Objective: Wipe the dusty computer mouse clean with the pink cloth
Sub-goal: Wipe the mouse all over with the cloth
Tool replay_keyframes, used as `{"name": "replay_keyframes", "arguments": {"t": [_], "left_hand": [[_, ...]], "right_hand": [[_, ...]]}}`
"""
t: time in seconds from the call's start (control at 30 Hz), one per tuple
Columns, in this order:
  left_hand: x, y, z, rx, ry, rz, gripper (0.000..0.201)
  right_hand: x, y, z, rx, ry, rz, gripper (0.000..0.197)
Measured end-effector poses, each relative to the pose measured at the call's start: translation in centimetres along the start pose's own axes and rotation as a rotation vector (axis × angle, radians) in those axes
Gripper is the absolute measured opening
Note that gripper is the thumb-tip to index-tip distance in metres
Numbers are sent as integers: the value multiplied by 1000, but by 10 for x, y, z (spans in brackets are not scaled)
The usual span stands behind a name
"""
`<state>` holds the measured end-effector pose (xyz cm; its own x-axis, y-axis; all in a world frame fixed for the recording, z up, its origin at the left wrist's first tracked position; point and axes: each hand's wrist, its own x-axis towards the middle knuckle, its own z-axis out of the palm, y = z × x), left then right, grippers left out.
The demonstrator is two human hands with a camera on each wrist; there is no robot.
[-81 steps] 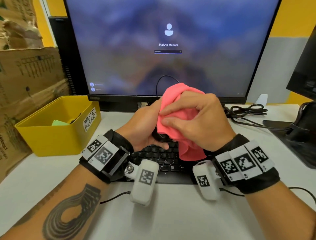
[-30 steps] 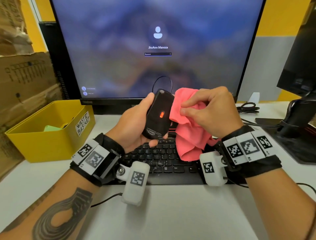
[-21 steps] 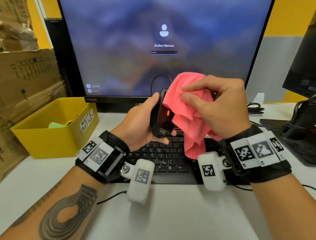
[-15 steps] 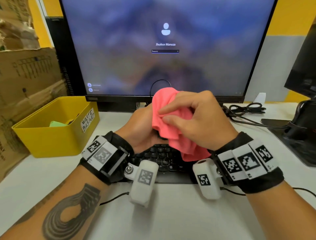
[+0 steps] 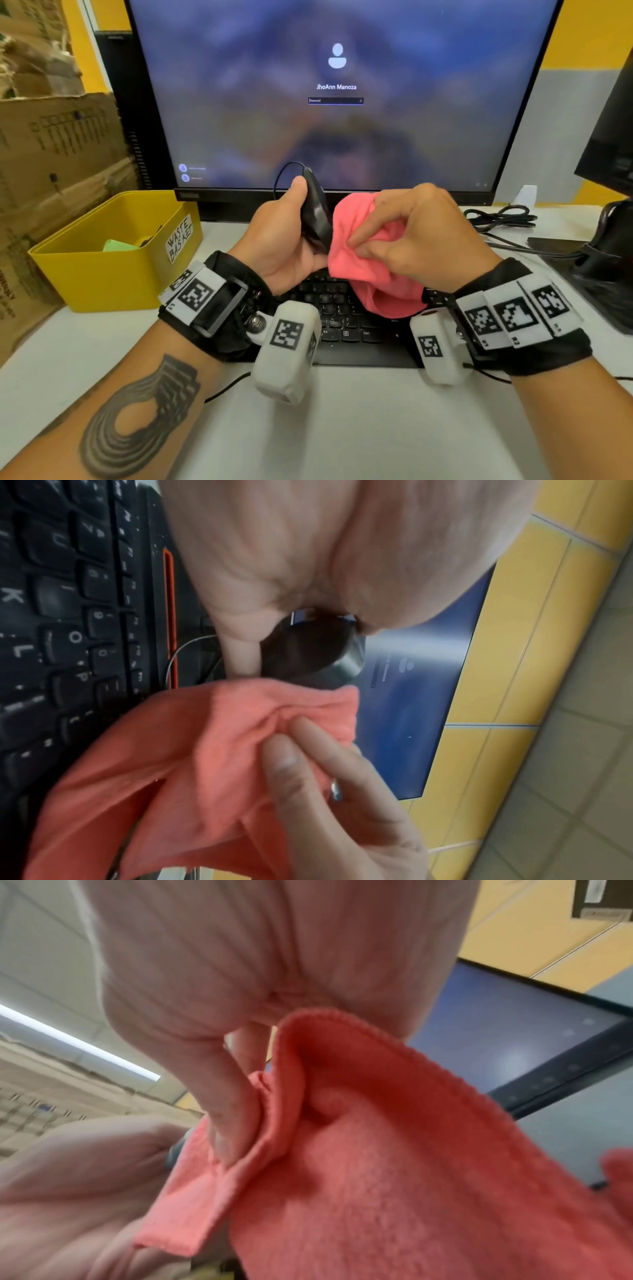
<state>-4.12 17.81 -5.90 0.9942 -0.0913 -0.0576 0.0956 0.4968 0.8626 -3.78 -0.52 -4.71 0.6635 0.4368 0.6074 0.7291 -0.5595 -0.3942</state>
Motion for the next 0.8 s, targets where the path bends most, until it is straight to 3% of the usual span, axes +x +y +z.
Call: {"name": "replay_keyframes", "arguments": {"t": [0.17, 0.3, 0.4, 0.5, 0.63, 0.73, 0.8], "left_hand": [[-5, -4, 1, 106, -111, -1, 56], [-10, -11, 6, 195, -137, 29, 34], [-11, -8, 6, 178, -126, 8, 42], [-9, -9, 5, 208, -32, 37, 54], [-6, -8, 6, 220, 33, 69, 51], [-7, -3, 6, 199, 48, 86, 41], [-10, -2, 8, 194, 27, 82, 38]], "right_hand": [[2, -10, -9, 361, 178, -79, 16], [3, -13, 10, 147, 111, -109, 18], [3, -7, 13, 87, 45, -86, 22], [1, -9, 9, 114, -59, -83, 22], [1, -4, 3, 11, -166, -16, 25], [1, 7, -6, -76, -97, 58, 27], [1, 12, -14, -5, 0, 80, 26]]}}
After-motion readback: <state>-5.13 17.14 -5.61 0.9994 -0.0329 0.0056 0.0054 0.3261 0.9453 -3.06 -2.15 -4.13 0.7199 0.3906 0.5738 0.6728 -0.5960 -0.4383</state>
